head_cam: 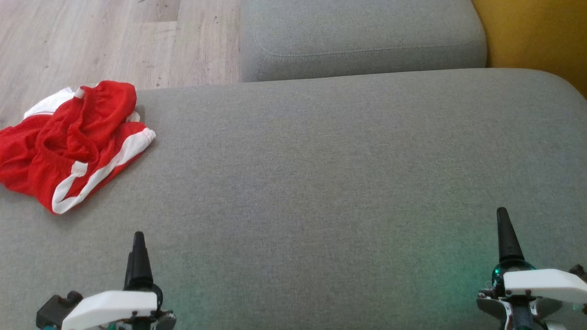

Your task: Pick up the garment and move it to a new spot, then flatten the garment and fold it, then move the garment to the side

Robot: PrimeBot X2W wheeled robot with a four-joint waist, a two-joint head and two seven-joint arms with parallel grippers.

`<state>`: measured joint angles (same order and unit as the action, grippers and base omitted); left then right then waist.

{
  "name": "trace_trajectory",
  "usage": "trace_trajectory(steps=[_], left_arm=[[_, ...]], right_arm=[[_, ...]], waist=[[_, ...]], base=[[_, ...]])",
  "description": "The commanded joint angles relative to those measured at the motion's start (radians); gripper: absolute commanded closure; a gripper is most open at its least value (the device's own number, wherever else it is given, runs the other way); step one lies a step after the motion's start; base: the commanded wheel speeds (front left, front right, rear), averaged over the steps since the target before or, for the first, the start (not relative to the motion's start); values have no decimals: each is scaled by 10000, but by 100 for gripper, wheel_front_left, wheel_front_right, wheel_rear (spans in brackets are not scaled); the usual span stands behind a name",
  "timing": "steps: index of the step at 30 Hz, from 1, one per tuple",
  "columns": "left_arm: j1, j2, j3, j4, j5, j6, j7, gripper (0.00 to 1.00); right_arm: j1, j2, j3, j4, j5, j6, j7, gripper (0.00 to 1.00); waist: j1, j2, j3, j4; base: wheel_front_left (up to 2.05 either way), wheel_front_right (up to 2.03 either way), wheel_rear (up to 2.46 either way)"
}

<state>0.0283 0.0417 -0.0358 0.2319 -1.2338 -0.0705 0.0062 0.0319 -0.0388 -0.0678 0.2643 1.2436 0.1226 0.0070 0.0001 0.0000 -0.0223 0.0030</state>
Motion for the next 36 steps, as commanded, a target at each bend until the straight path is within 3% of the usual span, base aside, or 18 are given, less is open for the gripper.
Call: trace_trajectory(steps=[1, 36], left_arm=[[-194, 49, 12, -436, 446, 35, -124, 0], [139, 64, -740, -273, 5224, 546, -1163, 0]], right_arm=[[-256, -47, 153, -472, -414, 25, -149, 0], [-83, -74, 1234, -780, -5307, 48, -1181, 0]], waist=[[-1, 0, -5, 5], [-1, 0, -77, 118]], base=[[0, 0, 0], [0, 0, 0]])
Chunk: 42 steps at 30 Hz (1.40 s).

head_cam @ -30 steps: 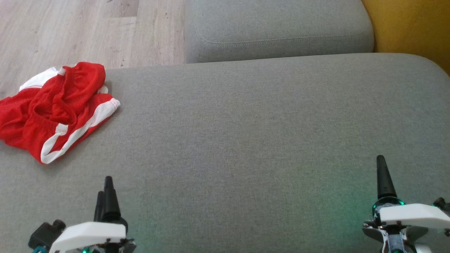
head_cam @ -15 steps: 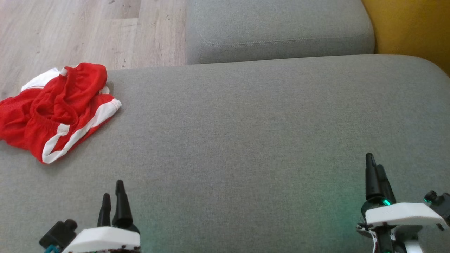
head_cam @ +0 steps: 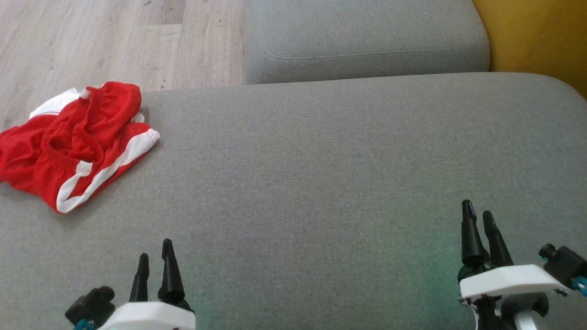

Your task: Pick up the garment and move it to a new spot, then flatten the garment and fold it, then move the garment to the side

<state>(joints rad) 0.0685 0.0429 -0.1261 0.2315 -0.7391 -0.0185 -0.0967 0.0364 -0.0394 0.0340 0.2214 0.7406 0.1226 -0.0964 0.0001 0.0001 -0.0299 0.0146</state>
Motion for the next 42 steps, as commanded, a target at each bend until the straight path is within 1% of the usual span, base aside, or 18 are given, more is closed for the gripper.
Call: trace_trajectory(steps=[1, 10, 11, 26, 42], left_arm=[[-256, 54, 157, -257, 391, 42, -163, 0], [-200, 70, 55, -118, 1391, 138, -429, 0], [-200, 70, 55, -118, 1391, 138, -429, 0], [-165, 123, -118, 289, 2845, 313, -857, 0], [-19, 206, -310, 362, 4321, 615, -1207, 0]], right_arm=[[-128, -69, 241, -344, -405, 48, -177, 0], [-118, -76, 499, -237, -1556, 54, -441, 0], [-118, -76, 499, -237, -1556, 54, -441, 0], [-91, -88, 914, -97, -3424, 64, -884, 0], [-47, -100, 1283, -34, -5261, 74, -1355, 0]], waist=[[-1, -1, -2, 5], [-1, -1, -12, 33], [-1, -1, -12, 33], [-1, -1, -45, 37], [-1, -1, -121, 44]], base=[[0, 0, 0], [0, 0, 0], [0, 0, 0], [0, 0, 0], [0, 0, 0]])
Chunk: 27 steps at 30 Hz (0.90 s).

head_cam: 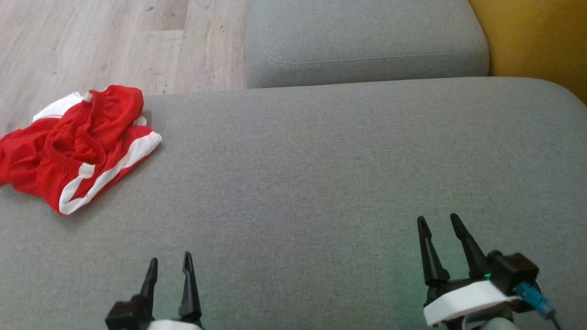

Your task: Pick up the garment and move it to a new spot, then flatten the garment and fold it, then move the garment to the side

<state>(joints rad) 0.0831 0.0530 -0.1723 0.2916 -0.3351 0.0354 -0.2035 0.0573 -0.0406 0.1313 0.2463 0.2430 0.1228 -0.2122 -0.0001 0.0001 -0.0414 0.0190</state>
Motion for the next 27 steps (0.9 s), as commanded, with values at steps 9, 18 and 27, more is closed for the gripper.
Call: trace_trajectory(steps=[9, 18, 27], left_arm=[[-48, 162, 4, -104, 1090, 214, -311, 0], [21, 207, 108, -18, 982, 304, -301, 0], [79, 255, 110, -46, 858, 373, -270, 0]], right_arm=[[-238, -96, 561, -26, -1266, 78, -463, 0], [-251, -97, 652, 253, -1248, 79, -496, 0], [-268, -97, 659, 413, -1176, 79, -496, 0]], waist=[[1, -1, -83, 29], [1, -1, -150, 36], [1, -1, -175, 40]], base=[[0, 0, 0], [0, 0, 0], [0, 0, 0]])
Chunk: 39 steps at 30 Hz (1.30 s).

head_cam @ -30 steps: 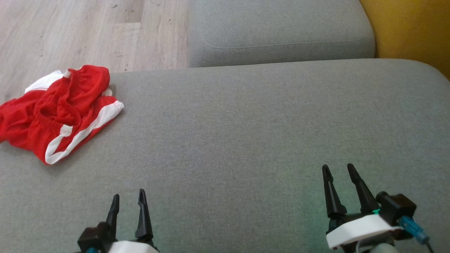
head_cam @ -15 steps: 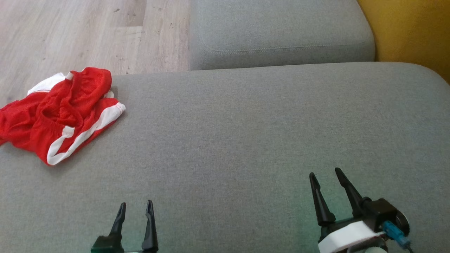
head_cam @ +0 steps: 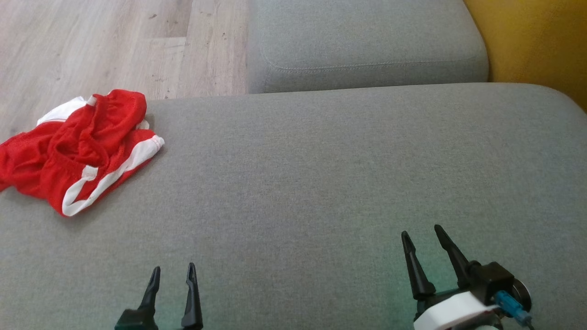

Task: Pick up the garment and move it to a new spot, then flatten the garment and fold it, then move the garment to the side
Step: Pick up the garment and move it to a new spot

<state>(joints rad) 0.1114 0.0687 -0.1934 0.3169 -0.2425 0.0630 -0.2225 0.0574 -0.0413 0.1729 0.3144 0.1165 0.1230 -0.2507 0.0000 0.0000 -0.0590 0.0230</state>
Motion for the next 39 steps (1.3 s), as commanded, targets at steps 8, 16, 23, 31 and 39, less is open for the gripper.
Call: trace_trajectory(steps=[8, 16, 23, 31, 39], left_arm=[[-213, 144, 267, -336, -122, 148, -38, 0], [-301, 227, 186, -415, -115, 197, 34, 0], [-288, 491, 222, -735, -79, 308, 214, 0], [-107, 707, 342, -1038, -151, 415, 356, 0], [209, 863, 507, -1287, -298, 545, 376, 0]], right_arm=[[-285, -89, 198, -242, 101, 77, -111, 0], [-157, -89, -17, -382, 103, 77, -111, 0], [-108, -89, 12, -467, 264, 77, -111, 0], [-209, -89, 213, -465, 389, 77, -111, 0], [-311, -89, 452, -377, 454, 77, -111, 0]], waist=[[0, 0, 4, 26], [0, 0, -25, 822], [0, 0, -62, 2719], [0, 0, -17, 4064], [0, 0, 5, 4513]], base=[[0, 0, 0], [0, 0, 0], [0, 0, 0], [0, 0, 0], [0, 0, 0]])
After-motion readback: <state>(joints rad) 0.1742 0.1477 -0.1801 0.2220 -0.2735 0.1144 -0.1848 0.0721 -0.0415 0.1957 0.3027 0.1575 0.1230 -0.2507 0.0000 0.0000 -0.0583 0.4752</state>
